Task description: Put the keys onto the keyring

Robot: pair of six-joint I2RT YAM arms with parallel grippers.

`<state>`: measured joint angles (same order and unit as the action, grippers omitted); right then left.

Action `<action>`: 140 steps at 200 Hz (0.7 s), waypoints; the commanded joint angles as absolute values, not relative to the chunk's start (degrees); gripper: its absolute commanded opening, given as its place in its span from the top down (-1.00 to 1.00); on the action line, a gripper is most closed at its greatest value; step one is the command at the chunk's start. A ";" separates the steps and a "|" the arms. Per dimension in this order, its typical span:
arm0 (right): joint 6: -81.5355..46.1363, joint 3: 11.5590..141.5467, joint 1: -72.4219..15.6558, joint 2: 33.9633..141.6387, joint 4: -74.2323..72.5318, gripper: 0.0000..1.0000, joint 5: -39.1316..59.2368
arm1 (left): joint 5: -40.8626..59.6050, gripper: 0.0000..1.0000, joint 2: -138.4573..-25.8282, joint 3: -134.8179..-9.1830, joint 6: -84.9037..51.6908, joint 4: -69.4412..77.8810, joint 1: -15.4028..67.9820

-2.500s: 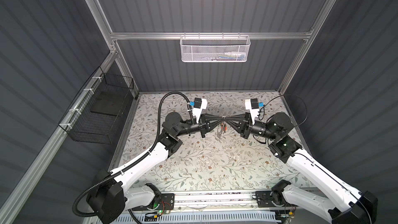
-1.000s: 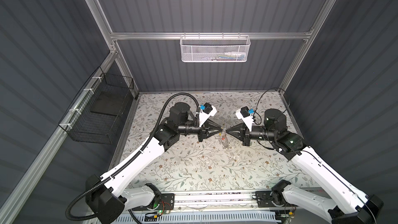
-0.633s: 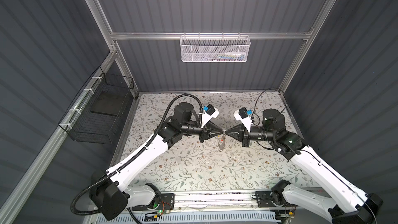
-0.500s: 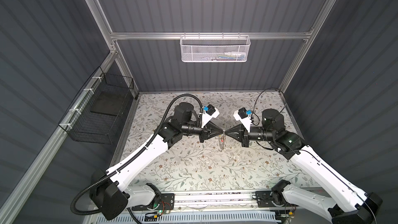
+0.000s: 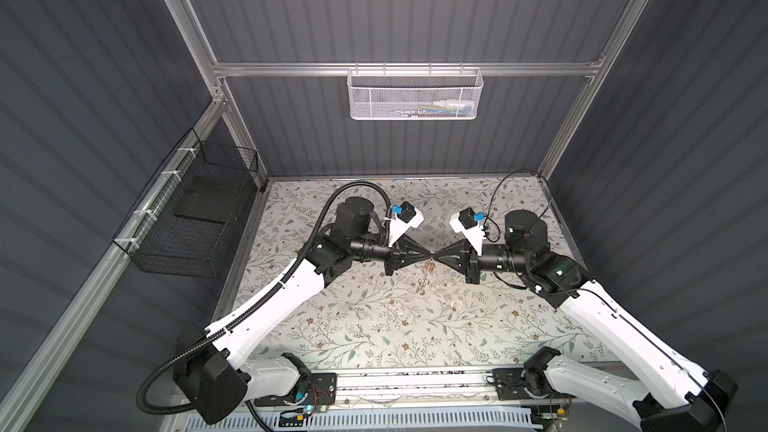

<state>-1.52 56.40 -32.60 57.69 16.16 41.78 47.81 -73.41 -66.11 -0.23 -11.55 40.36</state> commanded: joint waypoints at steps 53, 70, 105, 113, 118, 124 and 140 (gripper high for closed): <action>-15.56 47.47 -28.50 52.14 -3.09 0.49 44.09 | 44.95 1.00 -67.68 -54.86 -16.24 18.93 40.52; -20.78 43.58 -27.13 50.42 -10.52 0.42 44.43 | 42.78 1.00 -67.31 -52.20 -20.76 26.93 40.50; -29.12 38.68 -26.06 49.97 -21.70 0.52 45.95 | 42.18 1.00 -68.95 -48.96 -28.77 40.65 40.52; -30.73 38.12 -26.04 50.62 -23.89 0.52 46.63 | 42.48 1.00 -69.76 -48.59 -31.07 43.63 40.51; -31.41 37.98 -26.06 51.03 -24.70 0.52 46.88 | 42.70 1.00 -70.34 -48.50 -32.15 45.40 40.46; -31.86 37.93 -26.09 51.56 -25.51 0.52 47.10 | 43.06 1.00 -70.93 -48.50 -33.26 46.93 40.47; -32.88 37.97 -26.08 52.75 -26.93 0.52 47.37 | 43.98 1.00 -72.51 -48.87 -36.14 50.27 40.52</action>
